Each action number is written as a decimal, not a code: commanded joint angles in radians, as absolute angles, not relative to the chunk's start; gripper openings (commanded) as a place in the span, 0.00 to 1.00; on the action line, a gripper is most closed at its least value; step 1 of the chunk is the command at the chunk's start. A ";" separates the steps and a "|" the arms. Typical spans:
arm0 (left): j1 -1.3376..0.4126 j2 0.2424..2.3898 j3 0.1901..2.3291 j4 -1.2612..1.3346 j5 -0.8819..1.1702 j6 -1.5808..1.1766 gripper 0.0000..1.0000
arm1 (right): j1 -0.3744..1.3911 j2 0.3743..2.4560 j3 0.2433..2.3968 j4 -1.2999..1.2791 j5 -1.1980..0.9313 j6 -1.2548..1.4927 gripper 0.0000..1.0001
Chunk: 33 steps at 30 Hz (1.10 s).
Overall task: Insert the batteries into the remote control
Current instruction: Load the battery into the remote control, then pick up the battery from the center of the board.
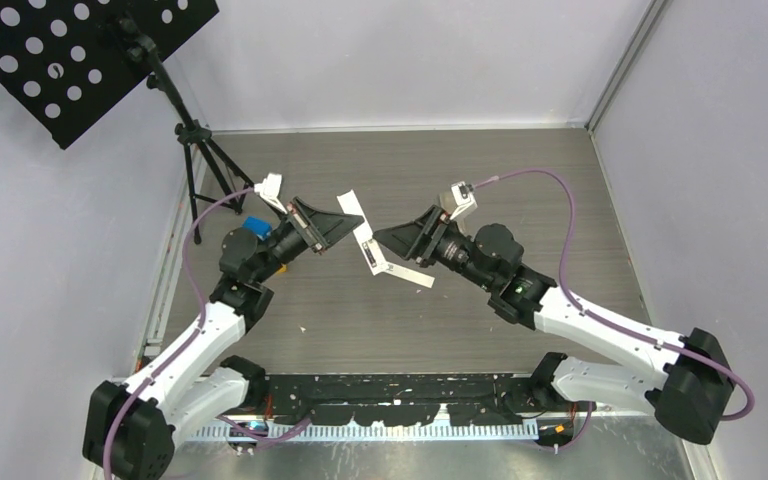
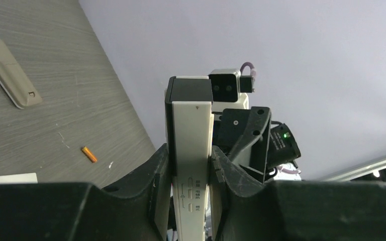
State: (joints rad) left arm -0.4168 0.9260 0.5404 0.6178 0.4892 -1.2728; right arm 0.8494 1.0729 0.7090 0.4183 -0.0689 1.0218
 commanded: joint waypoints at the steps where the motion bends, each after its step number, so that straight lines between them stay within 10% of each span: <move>1: -0.413 0.867 0.548 0.579 0.547 -1.158 0.00 | 0.822 0.994 0.754 0.198 -0.045 0.929 0.67; 15: -0.413 0.759 0.494 0.443 0.572 -1.015 0.00 | 0.582 1.026 0.864 -0.527 0.379 0.751 0.67; 27: -0.413 0.848 0.479 0.455 0.634 -1.015 0.00 | 0.328 1.218 0.714 -0.477 0.271 0.661 0.76; 33: -0.413 0.869 0.487 0.442 0.652 -1.006 0.00 | 0.294 1.353 0.722 -0.449 0.194 0.638 0.63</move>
